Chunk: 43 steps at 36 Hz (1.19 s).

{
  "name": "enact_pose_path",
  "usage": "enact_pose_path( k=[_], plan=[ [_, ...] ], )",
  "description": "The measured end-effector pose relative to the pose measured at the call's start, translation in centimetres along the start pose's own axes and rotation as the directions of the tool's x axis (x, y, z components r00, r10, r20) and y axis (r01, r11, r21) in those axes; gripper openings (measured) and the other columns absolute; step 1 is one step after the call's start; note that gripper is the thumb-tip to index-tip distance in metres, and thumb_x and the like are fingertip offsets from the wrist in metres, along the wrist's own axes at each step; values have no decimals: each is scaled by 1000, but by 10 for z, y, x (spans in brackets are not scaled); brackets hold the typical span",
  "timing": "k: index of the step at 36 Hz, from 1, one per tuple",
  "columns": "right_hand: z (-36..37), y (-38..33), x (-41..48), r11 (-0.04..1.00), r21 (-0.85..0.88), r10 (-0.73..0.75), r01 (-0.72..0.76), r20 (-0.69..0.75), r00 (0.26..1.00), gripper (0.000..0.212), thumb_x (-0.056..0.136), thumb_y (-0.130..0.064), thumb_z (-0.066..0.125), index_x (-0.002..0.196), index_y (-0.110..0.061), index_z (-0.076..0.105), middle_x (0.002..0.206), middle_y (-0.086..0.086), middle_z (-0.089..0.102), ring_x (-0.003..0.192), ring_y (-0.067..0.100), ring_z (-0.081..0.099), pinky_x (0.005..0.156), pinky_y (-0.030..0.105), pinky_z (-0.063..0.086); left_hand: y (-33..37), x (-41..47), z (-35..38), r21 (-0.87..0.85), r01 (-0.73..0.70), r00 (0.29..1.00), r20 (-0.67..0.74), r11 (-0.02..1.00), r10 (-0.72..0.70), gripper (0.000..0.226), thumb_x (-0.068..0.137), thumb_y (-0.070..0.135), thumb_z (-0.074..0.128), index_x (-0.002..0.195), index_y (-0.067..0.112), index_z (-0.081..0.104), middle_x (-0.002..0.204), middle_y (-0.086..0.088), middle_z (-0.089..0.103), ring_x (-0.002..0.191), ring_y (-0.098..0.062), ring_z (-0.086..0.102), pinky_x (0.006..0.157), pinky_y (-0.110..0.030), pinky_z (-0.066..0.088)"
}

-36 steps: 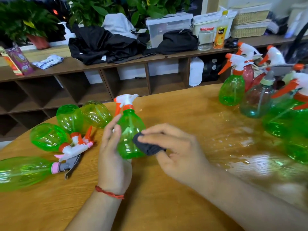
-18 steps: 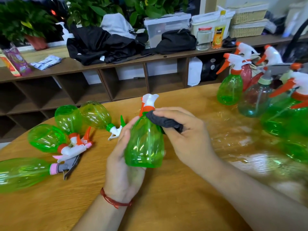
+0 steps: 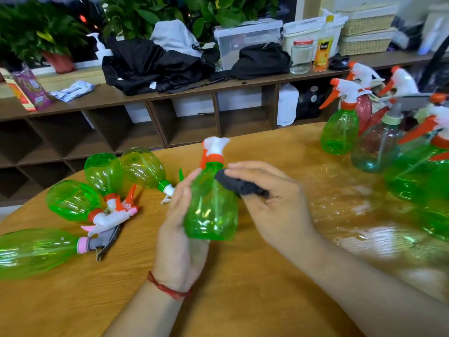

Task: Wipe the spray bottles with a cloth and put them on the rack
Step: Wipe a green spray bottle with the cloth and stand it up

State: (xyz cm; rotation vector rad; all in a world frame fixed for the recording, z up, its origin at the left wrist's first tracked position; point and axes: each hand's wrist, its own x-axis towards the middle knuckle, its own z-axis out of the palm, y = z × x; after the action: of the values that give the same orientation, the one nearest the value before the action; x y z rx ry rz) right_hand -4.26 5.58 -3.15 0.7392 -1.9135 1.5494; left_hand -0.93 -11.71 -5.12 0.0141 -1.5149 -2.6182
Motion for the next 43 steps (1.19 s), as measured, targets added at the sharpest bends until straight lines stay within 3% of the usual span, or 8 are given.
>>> enact_pose_path(
  k=[4,10,16,24,31,33,36,43],
  plan=[
    [-5,6,7,996,-11,83,-83,-45,996,47,83,23,67,111,-11,82,121,-1,75,116,16,71,99,30,55,2,-16,26,137,-71,997,-15,988,74,43,107,29,51,146,13,60,141,-9,69,133,-33,64,104,-46,58],
    [4,0,-6,999,-25,-26,27,64,998,57,74,26,62,111,-11,83,119,0,75,113,14,72,94,32,59,9,-7,11,251,-151,970,-150,956,193,36,107,36,58,140,25,67,146,-13,65,140,-39,57,119,-72,35],
    [18,-10,-25,974,-91,-176,208,275,945,59,69,18,62,113,-15,82,124,0,73,114,19,71,97,37,58,22,6,-4,162,-214,952,-188,963,243,39,111,29,48,145,16,61,142,-21,64,123,-37,65,101,-50,51],
    [-3,8,4,999,-43,0,0,-5,1000,51,81,23,65,116,-11,81,124,-1,74,119,13,69,102,34,56,3,-11,19,255,-168,984,-9,952,176,38,107,29,55,139,13,66,144,-10,67,139,-37,58,120,-66,38],
    [4,11,1,987,108,118,-120,32,993,48,89,20,63,121,-13,78,128,-3,72,126,20,66,108,32,51,6,-13,21,203,-170,985,-5,964,174,38,112,38,45,141,25,65,147,-7,65,140,-32,58,120,-65,37],
    [4,12,2,986,115,116,-119,31,993,49,88,21,61,121,-12,78,128,-2,72,126,19,66,108,31,50,6,-12,18,367,-223,974,39,903,225,40,106,50,46,138,35,66,147,8,64,142,-20,56,121,-53,41],
    [1,15,1,988,100,114,-117,35,993,49,89,22,61,120,-11,79,128,-3,72,126,18,66,109,29,50,6,-12,21,565,-298,954,155,770,256,45,101,52,56,144,36,58,140,34,59,137,11,49,107,-8,39],
    [-6,22,5,986,52,147,-156,147,978,49,89,19,62,119,-17,80,126,-8,74,126,13,66,109,26,49,1,-5,8,522,-279,953,255,806,164,49,94,24,64,143,27,57,142,25,63,136,9,51,109,-19,43]
  ],
)
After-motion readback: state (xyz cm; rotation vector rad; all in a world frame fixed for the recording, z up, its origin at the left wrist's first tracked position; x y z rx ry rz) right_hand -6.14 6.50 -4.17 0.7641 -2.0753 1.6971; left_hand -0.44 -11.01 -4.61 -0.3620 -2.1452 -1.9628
